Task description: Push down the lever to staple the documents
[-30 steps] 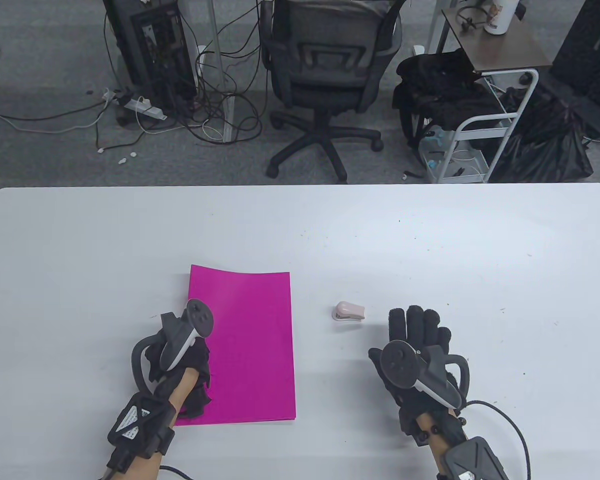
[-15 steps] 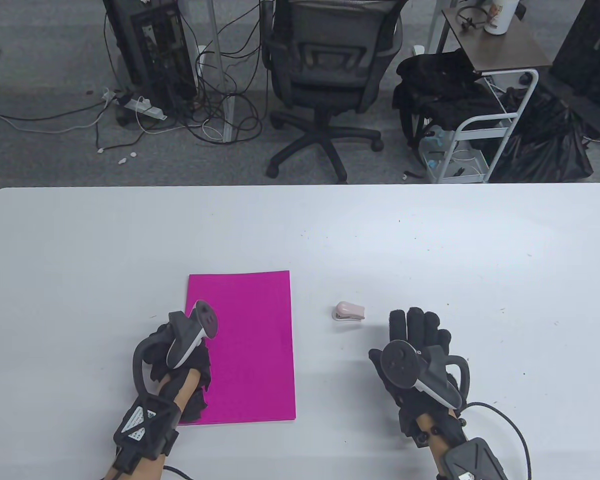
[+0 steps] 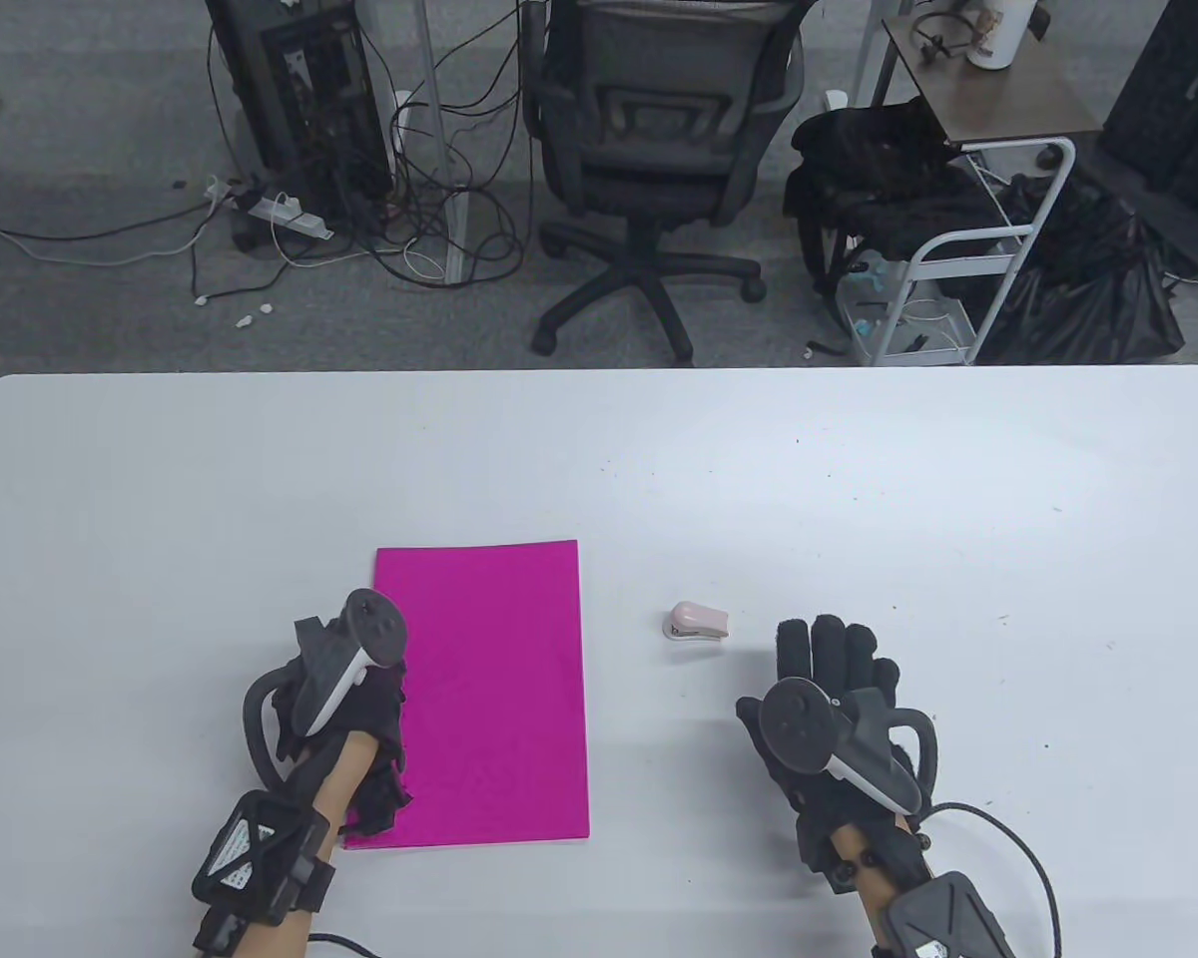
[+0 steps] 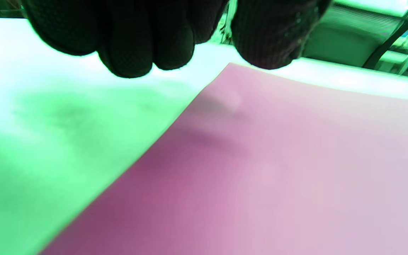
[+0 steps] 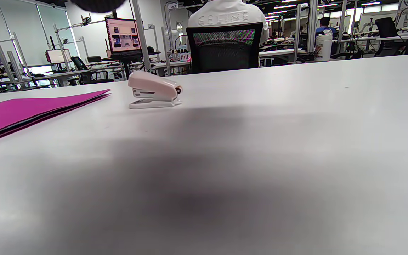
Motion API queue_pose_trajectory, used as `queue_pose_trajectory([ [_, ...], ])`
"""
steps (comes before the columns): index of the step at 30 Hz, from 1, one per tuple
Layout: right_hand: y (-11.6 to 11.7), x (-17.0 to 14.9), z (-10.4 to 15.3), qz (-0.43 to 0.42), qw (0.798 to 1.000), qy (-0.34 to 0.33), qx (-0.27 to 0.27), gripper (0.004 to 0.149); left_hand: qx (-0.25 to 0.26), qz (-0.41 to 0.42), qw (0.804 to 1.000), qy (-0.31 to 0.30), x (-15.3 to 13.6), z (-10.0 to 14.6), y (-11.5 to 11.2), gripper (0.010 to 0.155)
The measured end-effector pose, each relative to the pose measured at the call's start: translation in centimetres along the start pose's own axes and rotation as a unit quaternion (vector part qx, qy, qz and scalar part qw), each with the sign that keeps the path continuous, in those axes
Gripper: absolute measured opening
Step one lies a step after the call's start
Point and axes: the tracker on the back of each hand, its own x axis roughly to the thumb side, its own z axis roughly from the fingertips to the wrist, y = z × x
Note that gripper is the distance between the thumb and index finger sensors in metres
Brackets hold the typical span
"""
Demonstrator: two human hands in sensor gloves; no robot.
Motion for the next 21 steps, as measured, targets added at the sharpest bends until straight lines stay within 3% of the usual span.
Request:
queue_pose_trajectory([
  [5, -0.2, -0.1, -0.1, -0.005, 1.000, -0.002, -0.006, 0.084, 0.091, 0.057, 0.983, -0.147, 2.2, 4.3, 2.4, 0.083],
  [11, -0.3, -0.4, 0.0, -0.004, 1.000, -0.004, -0.012, 0.085, 0.156, -0.018, 0.939, -0.307, 4.9, 8.7, 2.6, 0.090],
  [16, -0.3, -0.8, 0.0, -0.015, 1.000, -0.008, -0.012, 0.086, 0.136, -0.069, 0.930, -0.336, 5.3, 7.9, 0.4, 0.098],
  [21, -0.2, -1.2, -0.2, -0.023, 1.000, -0.018, -0.008, 0.086, 0.080, -0.150, 0.928, -0.331, 5.2, 6.9, -2.0, 0.103],
])
